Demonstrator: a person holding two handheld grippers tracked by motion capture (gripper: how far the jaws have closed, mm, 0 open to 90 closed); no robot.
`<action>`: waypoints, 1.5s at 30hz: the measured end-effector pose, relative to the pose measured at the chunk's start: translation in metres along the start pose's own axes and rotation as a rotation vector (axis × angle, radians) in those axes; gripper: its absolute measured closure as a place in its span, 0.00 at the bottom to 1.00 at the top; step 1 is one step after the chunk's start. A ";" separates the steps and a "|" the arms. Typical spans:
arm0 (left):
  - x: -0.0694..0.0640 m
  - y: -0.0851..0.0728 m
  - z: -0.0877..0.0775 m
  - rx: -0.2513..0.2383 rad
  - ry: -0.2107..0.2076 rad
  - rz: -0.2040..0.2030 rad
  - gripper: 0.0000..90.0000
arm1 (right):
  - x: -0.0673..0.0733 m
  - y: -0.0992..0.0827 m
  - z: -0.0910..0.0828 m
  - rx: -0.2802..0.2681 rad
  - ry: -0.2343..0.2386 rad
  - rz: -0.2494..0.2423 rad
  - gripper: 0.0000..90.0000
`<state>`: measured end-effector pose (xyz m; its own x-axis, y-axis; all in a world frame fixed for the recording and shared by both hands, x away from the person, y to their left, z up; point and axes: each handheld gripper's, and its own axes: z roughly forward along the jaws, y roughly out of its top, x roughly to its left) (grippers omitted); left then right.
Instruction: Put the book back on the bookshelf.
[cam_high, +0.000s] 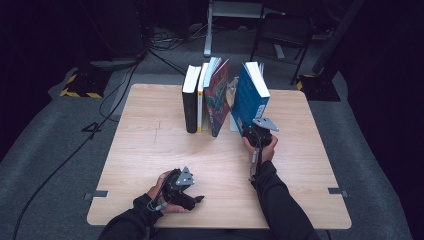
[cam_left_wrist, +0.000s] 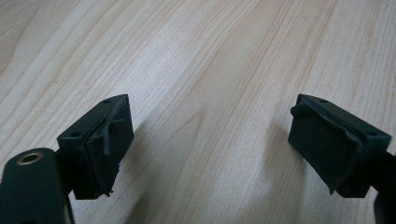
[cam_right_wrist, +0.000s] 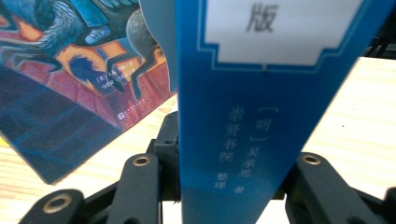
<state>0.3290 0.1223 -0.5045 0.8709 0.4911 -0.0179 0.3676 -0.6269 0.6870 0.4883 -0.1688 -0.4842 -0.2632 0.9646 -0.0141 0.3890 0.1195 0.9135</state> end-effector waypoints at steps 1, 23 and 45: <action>0.000 0.000 0.000 0.000 0.000 0.001 0.15 | 0.000 0.001 0.001 0.002 -0.001 -0.001 0.67; 0.000 0.000 0.000 0.000 0.002 -0.002 0.15 | -0.012 0.005 -0.014 0.022 0.118 -0.119 0.49; 0.000 0.000 0.000 -0.001 0.001 -0.002 0.15 | -0.019 0.012 -0.025 -0.042 0.138 -0.104 0.67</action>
<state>0.3289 0.1219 -0.5046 0.8699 0.4929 -0.0185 0.3689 -0.6254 0.6876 0.4763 -0.1916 -0.4631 -0.4195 0.9060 -0.0564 0.3167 0.2043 0.9263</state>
